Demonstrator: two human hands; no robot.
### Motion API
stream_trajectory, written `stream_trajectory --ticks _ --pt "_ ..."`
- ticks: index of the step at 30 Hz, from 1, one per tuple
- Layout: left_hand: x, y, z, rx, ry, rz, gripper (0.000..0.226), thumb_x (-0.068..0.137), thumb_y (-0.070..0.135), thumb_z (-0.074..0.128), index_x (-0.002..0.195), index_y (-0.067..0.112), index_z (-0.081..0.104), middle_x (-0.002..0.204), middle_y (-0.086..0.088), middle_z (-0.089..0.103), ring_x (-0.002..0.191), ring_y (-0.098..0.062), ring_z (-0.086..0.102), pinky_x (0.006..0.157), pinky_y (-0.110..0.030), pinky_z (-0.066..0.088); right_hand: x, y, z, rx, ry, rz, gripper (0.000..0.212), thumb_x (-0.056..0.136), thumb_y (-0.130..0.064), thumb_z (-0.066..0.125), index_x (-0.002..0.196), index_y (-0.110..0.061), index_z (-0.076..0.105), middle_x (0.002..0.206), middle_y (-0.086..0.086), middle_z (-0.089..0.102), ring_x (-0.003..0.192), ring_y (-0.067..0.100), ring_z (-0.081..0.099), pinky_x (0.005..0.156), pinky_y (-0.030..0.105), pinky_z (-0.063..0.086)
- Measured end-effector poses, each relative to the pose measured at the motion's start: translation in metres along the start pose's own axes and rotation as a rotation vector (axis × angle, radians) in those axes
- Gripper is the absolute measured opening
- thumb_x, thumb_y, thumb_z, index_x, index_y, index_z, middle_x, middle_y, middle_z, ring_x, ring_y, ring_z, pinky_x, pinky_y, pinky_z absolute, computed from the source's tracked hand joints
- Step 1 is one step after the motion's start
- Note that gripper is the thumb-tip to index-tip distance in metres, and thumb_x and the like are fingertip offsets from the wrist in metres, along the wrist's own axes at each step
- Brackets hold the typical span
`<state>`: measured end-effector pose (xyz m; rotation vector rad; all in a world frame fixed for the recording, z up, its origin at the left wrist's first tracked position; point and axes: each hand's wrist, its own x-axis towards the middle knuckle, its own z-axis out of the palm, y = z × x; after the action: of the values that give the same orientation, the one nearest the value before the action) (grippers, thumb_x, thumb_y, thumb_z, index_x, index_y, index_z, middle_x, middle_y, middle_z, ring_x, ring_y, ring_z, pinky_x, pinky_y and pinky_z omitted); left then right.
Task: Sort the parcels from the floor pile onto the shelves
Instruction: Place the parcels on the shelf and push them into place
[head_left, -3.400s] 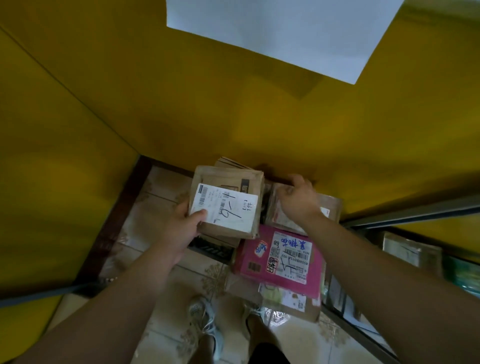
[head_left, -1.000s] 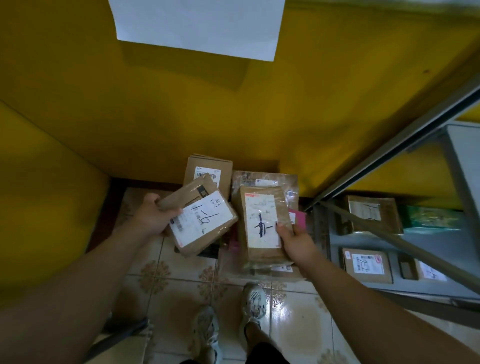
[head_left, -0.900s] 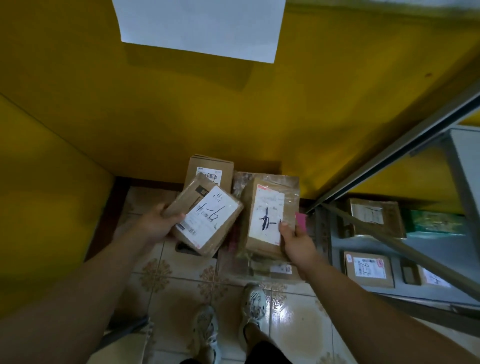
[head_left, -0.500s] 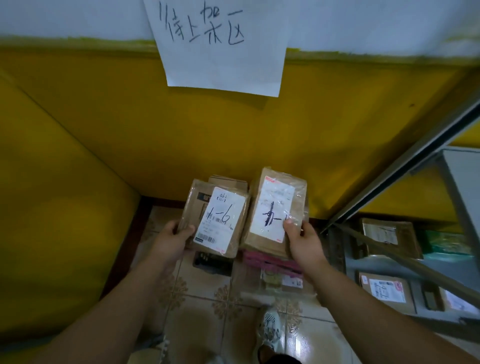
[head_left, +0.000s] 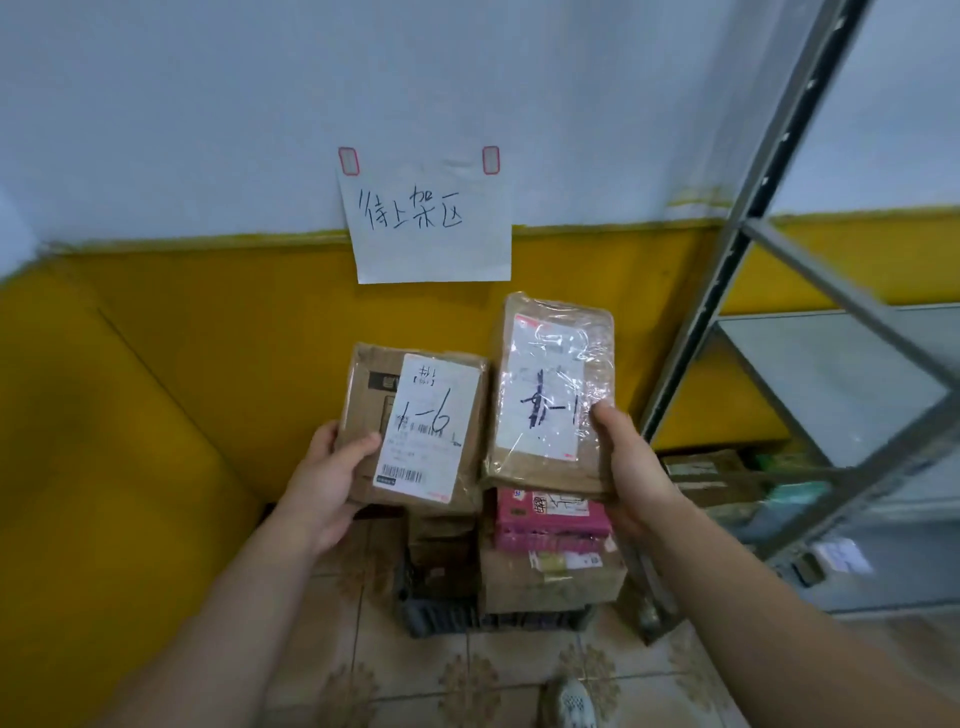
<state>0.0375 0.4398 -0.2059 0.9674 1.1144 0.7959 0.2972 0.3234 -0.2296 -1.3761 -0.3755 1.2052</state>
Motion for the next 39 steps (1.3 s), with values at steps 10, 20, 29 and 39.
stream_trajectory --ticks 10,20,29,39 --pt "-0.061 0.035 0.008 0.076 -0.077 0.219 0.028 0.099 0.02 0.052 0.126 0.023 0.054 0.104 -0.004 0.073 0.095 -0.023 0.069 0.074 -0.039 0.053 -0.111 -0.035 0.003 -0.021 0.069 -0.179 0.038 0.099 -0.038 0.053 0.133 -0.031 0.04 0.119 0.014 0.064 0.1 0.033 0.069 0.077 0.048 0.057" --pt "-0.109 0.042 0.073 0.085 -0.268 0.241 0.012 0.099 0.019 0.051 0.107 0.021 0.059 0.085 -0.002 0.076 0.069 -0.015 0.072 0.047 -0.025 0.052 -0.173 -0.073 -0.059 -0.205 0.373 -0.353 0.081 0.07 -0.082 0.057 0.12 -0.019 0.052 0.116 0.009 0.066 0.104 0.031 0.066 0.096 0.057 0.05" --pt "-0.187 0.005 0.183 0.144 -0.433 0.234 0.018 0.097 0.02 0.054 0.114 0.02 0.059 0.094 -0.009 0.076 0.08 -0.025 0.073 0.068 -0.04 0.054 -0.27 -0.079 -0.194 -0.148 0.306 -0.439 0.06 0.093 -0.013 0.062 0.14 -0.039 0.036 0.105 0.002 0.072 0.085 0.027 0.073 0.063 0.048 0.059" --pt "-0.292 -0.079 0.356 0.131 -0.542 0.165 0.021 0.099 0.021 0.053 0.12 0.023 0.052 0.088 -0.004 0.074 0.074 -0.02 0.071 0.059 -0.033 0.054 -0.375 -0.066 -0.384 0.291 0.8 -0.567 0.065 0.096 -0.042 0.058 0.15 -0.027 0.025 0.124 0.005 0.061 0.091 0.019 0.065 0.075 0.036 0.053"
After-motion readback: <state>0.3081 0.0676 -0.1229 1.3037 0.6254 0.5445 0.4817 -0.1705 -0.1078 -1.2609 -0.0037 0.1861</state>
